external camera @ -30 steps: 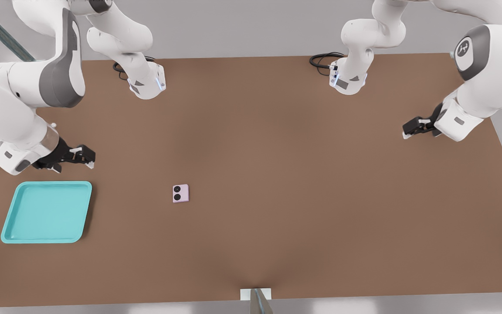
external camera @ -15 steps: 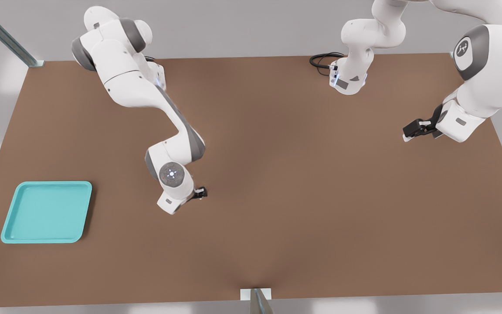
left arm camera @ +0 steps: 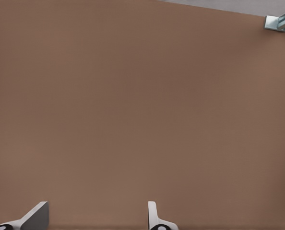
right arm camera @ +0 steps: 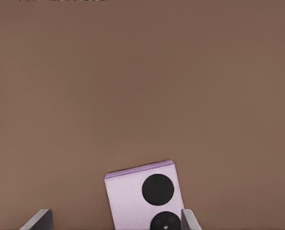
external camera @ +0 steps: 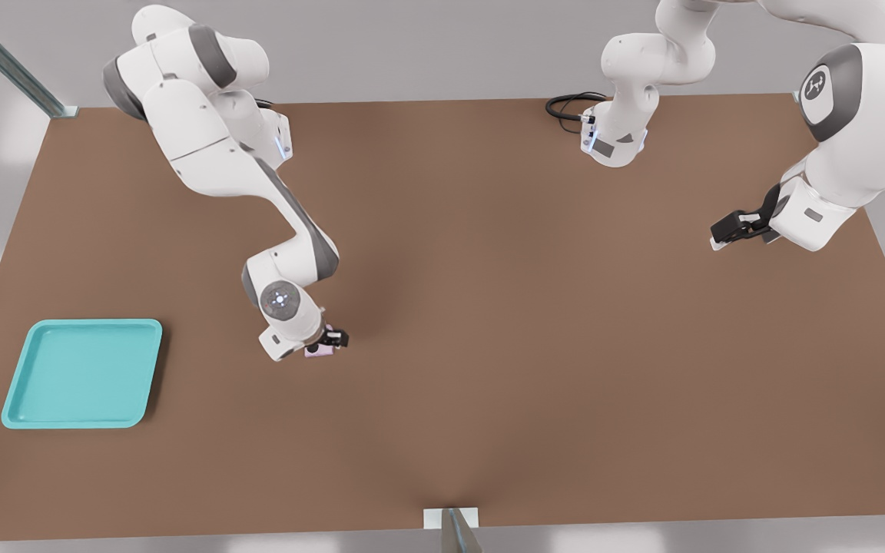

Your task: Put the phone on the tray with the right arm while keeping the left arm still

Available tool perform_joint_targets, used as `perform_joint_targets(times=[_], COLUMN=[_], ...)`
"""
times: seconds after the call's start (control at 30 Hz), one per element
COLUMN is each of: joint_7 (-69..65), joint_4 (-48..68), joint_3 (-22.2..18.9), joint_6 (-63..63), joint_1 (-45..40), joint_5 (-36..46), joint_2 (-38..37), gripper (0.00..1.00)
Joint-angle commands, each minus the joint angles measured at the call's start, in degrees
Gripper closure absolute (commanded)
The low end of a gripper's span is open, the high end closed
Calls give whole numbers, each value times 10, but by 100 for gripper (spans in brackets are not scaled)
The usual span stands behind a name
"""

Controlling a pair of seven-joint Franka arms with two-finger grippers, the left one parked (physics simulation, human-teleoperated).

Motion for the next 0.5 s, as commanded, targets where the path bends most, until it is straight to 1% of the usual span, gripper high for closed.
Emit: perform_joint_targets(times=[0.0, 0.1, 0.2, 0.47], joint_7=[65, 56, 16, 15], joint_4=[-4, -22, -57, -53], joint_3=[0, 0, 0, 0], joint_6=[31, 47, 41, 58], joint_1=[-2, -4, -9, -9], joint_5=[0, 0, 0, 0], joint_2=[2, 2, -12, 14], gripper=[0, 0, 0, 0])
